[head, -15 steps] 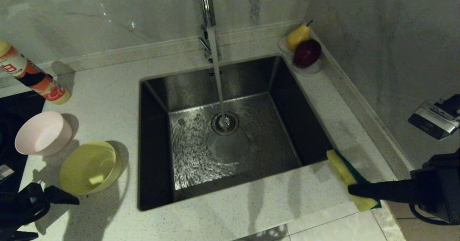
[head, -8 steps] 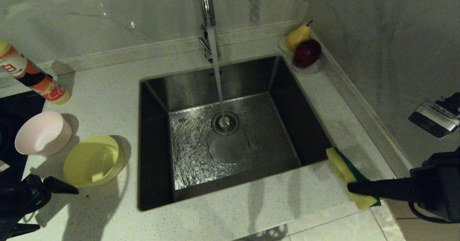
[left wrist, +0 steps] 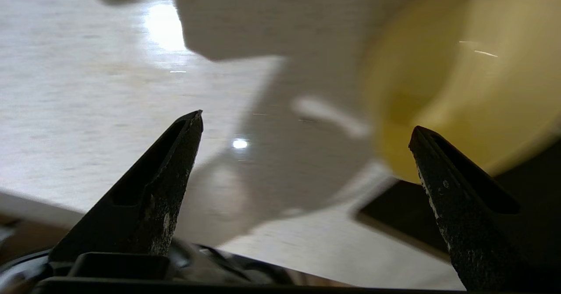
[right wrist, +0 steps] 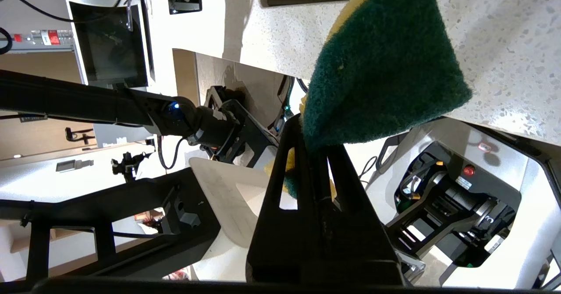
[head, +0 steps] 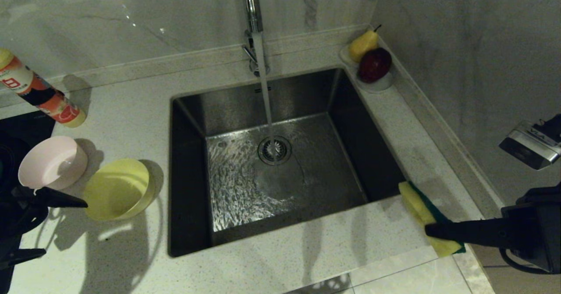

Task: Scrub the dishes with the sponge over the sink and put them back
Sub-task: Wash the bowl

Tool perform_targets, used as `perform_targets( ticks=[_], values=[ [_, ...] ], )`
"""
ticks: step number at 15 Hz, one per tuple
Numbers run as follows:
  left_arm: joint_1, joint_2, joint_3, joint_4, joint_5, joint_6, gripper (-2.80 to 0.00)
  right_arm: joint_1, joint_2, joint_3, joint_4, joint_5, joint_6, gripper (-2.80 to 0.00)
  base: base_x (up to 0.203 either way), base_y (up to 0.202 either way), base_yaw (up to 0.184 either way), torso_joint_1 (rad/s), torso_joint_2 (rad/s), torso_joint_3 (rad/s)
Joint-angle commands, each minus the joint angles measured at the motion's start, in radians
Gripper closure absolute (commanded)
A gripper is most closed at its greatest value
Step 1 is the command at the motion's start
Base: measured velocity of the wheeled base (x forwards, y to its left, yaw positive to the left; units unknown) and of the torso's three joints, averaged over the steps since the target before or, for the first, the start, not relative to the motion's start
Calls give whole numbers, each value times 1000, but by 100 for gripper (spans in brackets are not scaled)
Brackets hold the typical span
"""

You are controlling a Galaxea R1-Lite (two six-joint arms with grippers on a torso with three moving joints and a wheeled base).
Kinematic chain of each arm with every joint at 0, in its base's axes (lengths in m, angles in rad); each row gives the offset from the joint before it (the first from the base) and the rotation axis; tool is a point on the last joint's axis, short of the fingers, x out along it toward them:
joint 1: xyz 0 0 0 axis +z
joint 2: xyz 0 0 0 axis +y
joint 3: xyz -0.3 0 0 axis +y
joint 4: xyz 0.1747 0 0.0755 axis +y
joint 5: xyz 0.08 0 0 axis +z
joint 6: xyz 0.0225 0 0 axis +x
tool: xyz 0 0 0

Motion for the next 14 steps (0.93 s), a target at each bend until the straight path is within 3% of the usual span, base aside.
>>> perform_targets(
  ticks=[1,7,14],
  values=[
    [1,9,-17,-8,-8,-21,-280,-2,-1,2,1,3,3,0,0,0,0,0,0,0],
    [-2,115,-34,-89,-5,-75,-280,-14,22,3,-1,4,-6,0,0,0,0,0,0,0],
    [-62,117,-22,-118,52,-76,-280,-18,0,1,0,6,-14,0,0,0,0,0,0,0]
  ],
)
